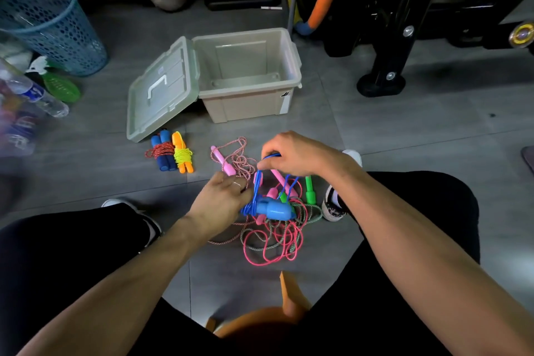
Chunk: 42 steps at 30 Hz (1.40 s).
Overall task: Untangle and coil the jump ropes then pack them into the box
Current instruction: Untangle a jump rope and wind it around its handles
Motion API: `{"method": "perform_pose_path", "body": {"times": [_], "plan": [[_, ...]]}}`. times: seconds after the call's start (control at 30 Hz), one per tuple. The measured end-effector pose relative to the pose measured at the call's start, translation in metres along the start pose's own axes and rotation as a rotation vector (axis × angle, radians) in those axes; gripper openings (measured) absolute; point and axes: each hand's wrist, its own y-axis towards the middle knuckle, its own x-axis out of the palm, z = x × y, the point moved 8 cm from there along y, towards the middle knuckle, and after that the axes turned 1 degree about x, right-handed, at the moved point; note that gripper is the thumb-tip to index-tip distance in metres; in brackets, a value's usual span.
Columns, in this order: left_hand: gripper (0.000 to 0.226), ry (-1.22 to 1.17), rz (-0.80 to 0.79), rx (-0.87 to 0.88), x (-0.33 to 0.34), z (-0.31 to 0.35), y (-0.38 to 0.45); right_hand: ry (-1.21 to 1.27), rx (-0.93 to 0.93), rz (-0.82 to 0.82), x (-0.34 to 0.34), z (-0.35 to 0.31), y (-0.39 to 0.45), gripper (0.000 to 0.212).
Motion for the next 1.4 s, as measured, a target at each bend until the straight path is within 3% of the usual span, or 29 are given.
{"method": "perform_pose_path", "body": {"times": [0.13,0.3,0.43,0.53,0.6,0.73,0.8,0.9,1.03,1.13,1.23,1.33,1.4], "plan": [[0.043,-0.175,0.265,-0.097,-0.019,-0.039,-0.014,0.198,0.078,0.019,-0.004,0.033,-0.002,0.022],[0.033,-0.452,0.387,-0.33,-0.035,-0.056,-0.027,0.387,0.127,0.04,0.006,0.056,-0.012,0.026],[0.027,-0.578,0.352,-0.819,-0.019,-0.072,-0.045,0.334,0.172,0.017,0.017,0.06,-0.014,0.033],[0.017,-0.701,0.257,-1.032,-0.011,-0.072,-0.044,0.122,0.175,-0.059,0.037,0.044,-0.006,0.043],[0.019,-0.649,0.109,-1.131,-0.003,-0.073,-0.046,-0.031,0.149,-0.169,0.056,0.023,-0.004,0.039],[0.031,-0.169,-0.315,-0.968,0.014,-0.068,-0.041,-0.188,0.013,-0.224,0.063,-0.026,-0.006,0.025],[0.029,-0.011,-0.41,-0.811,0.02,-0.056,-0.033,-0.298,-0.042,-0.191,0.049,-0.04,-0.005,0.023],[0.032,0.035,-0.3,-0.533,0.019,-0.034,-0.017,-0.311,-0.018,-0.097,0.02,-0.036,-0.006,0.018],[0.051,0.014,-0.173,-0.147,0.022,-0.016,-0.01,-0.156,0.035,0.01,-0.012,-0.01,-0.008,0.025],[0.054,-0.075,0.011,0.0,0.012,-0.009,-0.012,-0.019,0.08,-0.038,-0.008,0.012,-0.007,0.021],[0.047,-0.202,0.182,-0.056,-0.002,-0.022,-0.015,0.16,0.152,-0.045,-0.004,0.031,-0.014,0.027],[0.043,-0.346,0.316,-0.275,-0.024,-0.047,-0.022,0.273,0.216,0.049,-0.008,0.062,-0.026,0.027],[0.042,-0.425,0.352,-0.418,-0.029,-0.057,-0.027,0.307,0.23,0.103,-0.006,0.078,-0.032,0.041]]}}
